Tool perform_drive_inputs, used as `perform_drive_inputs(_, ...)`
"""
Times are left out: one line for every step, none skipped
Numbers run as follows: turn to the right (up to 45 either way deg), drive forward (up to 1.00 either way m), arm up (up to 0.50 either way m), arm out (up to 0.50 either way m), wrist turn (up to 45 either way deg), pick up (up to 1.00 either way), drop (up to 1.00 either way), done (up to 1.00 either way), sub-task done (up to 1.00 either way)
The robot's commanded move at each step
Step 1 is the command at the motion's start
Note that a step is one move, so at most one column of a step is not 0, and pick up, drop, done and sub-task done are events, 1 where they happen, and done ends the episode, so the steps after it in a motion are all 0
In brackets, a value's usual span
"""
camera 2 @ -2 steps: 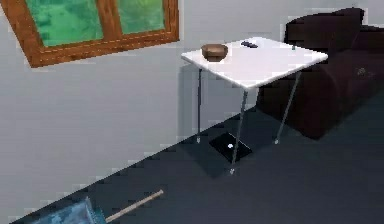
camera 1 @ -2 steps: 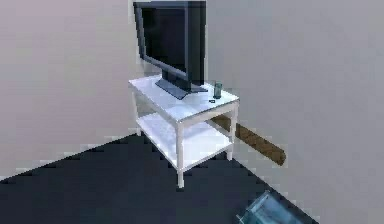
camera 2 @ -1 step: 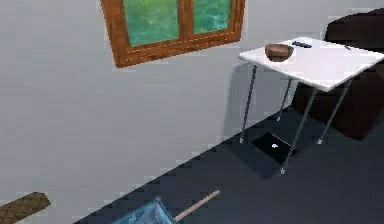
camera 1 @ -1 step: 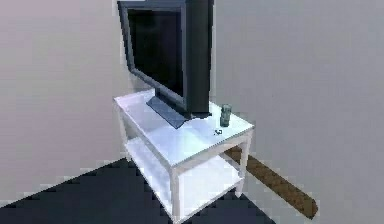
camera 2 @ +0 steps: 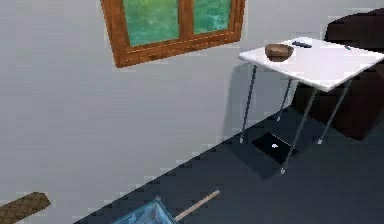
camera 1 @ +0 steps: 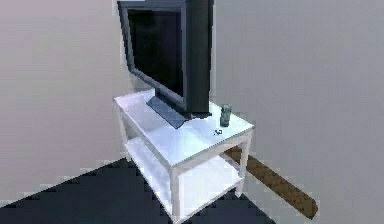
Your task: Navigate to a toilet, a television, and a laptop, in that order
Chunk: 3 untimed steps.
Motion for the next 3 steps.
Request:
perform_drive_inputs(45.0, 0.0, 0.0, 0.0, 0.0, 0.0, 0.0, 0.0, 0.0)
perform_drive_inputs(45.0, 0.0, 0.0, 0.0, 0.0, 0.0, 0.0, 0.0, 0.0)
perform_drive_inputs(45.0, 0.0, 0.0, 0.0, 0.0, 0.0, 0.0, 0.0, 0.0)
